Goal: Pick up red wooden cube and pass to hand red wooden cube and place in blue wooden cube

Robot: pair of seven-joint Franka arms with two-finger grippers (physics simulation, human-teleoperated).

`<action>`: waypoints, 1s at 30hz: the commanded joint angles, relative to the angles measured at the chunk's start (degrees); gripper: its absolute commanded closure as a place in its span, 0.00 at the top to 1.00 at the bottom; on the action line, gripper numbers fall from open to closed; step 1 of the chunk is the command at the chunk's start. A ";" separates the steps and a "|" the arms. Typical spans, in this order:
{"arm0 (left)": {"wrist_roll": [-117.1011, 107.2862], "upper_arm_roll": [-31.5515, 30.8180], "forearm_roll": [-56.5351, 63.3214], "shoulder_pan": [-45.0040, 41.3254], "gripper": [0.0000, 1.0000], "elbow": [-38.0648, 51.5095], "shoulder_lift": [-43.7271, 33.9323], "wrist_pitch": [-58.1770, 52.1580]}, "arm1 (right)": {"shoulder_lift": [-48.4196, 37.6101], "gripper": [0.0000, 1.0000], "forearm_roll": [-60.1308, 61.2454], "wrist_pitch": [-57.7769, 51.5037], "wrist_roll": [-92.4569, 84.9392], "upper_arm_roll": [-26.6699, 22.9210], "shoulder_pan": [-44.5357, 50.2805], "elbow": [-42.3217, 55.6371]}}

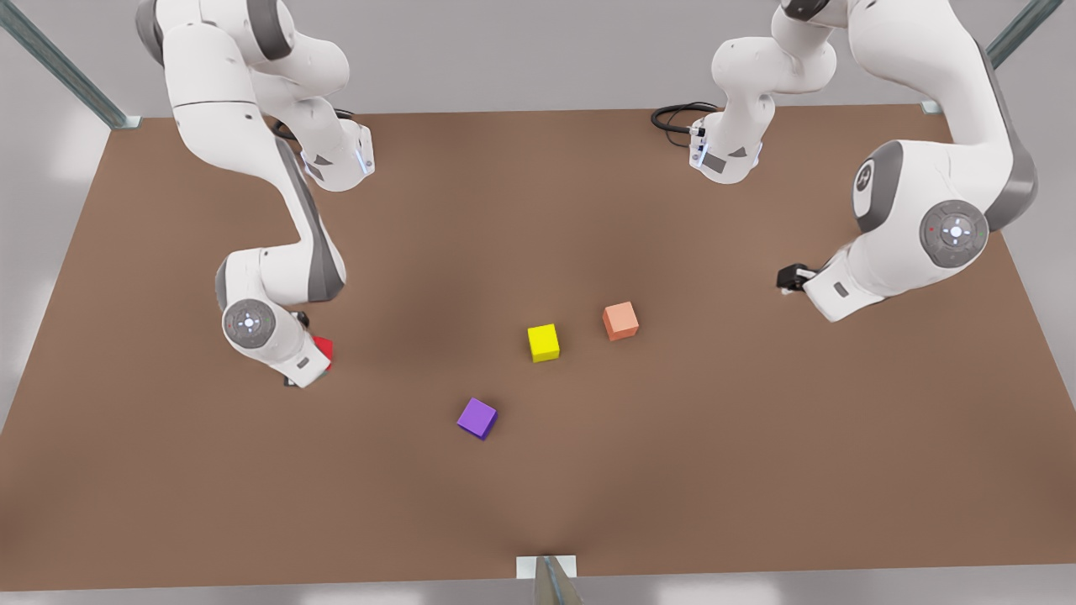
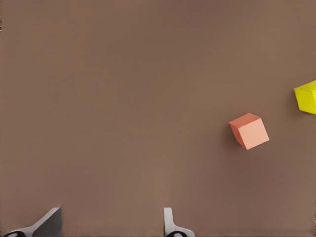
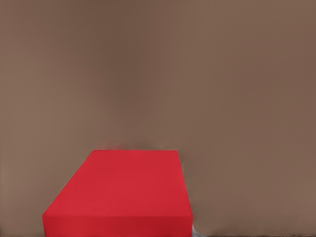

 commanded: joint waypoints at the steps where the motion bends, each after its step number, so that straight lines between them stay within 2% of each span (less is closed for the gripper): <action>1: -2.26 -0.07 -0.22 -0.13 1.00 0.70 -0.07 -3.95 | -0.16 0.46 -1.24 5.81 23.82 -0.09 -0.52 -1.39; 2: -2.26 -0.07 -3.12 -0.04 1.00 0.88 -0.07 -4.04 | -0.07 0.45 -1.24 6.08 23.82 -0.27 -0.78 -1.65; 9: -2.00 0.10 -3.47 0.48 1.00 0.88 0.01 -3.86 | -3.76 0.44 -2.20 7.92 23.82 -0.44 -2.98 -8.77; 14: -2.00 -0.16 -3.47 0.48 1.00 0.88 -0.07 -3.95 | -3.06 0.44 -2.20 17.76 23.82 -0.44 -3.95 -14.66; 30: -2.18 -0.16 -3.39 0.66 1.00 0.79 0.28 -3.69 | -1.82 0.44 -2.20 18.73 23.03 -0.27 -5.71 -14.40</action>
